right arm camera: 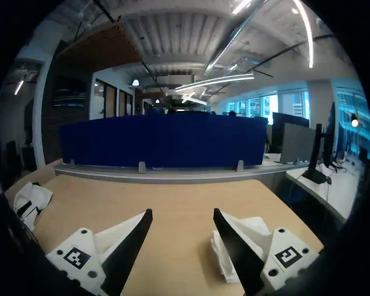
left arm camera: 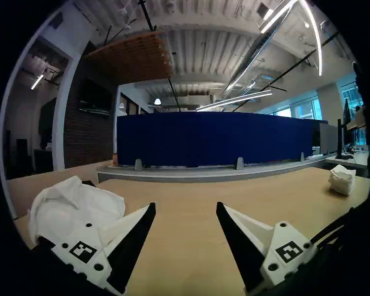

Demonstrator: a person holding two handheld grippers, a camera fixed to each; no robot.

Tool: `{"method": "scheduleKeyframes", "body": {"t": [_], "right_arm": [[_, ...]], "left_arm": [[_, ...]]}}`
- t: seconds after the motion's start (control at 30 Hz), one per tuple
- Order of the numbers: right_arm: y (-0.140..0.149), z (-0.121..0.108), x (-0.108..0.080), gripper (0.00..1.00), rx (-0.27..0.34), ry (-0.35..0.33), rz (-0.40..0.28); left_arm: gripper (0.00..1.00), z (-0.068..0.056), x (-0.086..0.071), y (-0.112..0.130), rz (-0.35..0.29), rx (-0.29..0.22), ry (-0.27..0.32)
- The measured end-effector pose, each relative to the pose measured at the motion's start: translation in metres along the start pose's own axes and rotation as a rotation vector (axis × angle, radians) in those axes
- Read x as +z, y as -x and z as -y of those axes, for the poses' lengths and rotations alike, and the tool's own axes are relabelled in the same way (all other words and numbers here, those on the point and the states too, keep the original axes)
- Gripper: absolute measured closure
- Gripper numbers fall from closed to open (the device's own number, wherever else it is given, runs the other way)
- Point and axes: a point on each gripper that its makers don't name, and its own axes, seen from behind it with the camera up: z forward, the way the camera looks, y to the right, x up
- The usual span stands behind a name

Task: Fold towel

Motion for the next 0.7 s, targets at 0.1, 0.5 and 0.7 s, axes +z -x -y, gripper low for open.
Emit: {"method": "scheduleKeyframes", "body": {"t": [0.1,0.5,0.7], "right_arm": [[-0.005,-0.003,-0.003,0.04,0.000,-0.001,-0.014],[-0.023,-0.016,-0.012,0.04,-0.013,-0.006,-0.100],[-0.013,-0.015,-0.005,0.02,-0.007,-0.026,-0.142]], "left_arm": [[0.09,0.000,0.000,0.000,0.001,-0.001,0.000],[0.09,0.000,0.000,0.003,0.002,0.000,-0.001],[0.09,0.001,0.000,0.003,0.001,0.000,-0.001]]}}
